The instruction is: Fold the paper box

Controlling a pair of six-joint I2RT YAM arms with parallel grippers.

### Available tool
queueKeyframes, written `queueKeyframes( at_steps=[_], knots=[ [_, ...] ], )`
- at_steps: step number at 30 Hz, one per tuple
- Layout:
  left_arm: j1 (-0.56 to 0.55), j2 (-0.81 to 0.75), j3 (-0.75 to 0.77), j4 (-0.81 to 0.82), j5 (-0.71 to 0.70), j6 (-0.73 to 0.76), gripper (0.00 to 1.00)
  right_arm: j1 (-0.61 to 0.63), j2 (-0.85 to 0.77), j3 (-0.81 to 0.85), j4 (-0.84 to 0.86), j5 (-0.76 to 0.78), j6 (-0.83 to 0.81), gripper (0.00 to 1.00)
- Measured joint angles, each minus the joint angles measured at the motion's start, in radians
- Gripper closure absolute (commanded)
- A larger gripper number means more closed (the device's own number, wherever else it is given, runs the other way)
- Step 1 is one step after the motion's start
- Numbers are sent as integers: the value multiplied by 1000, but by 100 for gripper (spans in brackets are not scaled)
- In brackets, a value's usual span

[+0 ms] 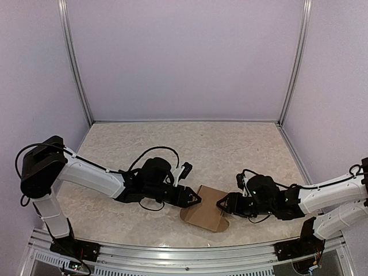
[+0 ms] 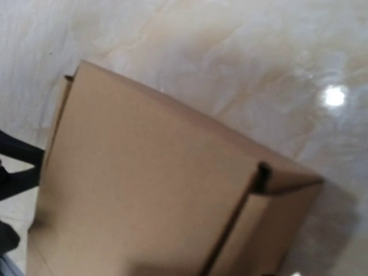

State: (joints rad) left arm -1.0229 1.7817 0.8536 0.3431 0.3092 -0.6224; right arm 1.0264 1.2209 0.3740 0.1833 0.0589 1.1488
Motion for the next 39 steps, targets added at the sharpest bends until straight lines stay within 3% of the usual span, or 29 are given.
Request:
queueKeyframes(
  at_steps=[9,14,24,32,39],
  knots=[
    [21,0,-53,11,-14,-42,62,-10,95,14,116,-38,8,70],
    [24,-20,-93,45,-29,-65,64,-31,147,48,148,-48,-13,78],
    [38,-112,-171,19,-81,-93,40,-68,216,122,156,-106,-89,100],
    [56,-246,-256,52,-108,-166,27,-77,236,139,150,-131,-137,100],
    [56,-271,-330,139,-97,-274,23,-79,231,139,140,-130,-161,100]
  ],
)
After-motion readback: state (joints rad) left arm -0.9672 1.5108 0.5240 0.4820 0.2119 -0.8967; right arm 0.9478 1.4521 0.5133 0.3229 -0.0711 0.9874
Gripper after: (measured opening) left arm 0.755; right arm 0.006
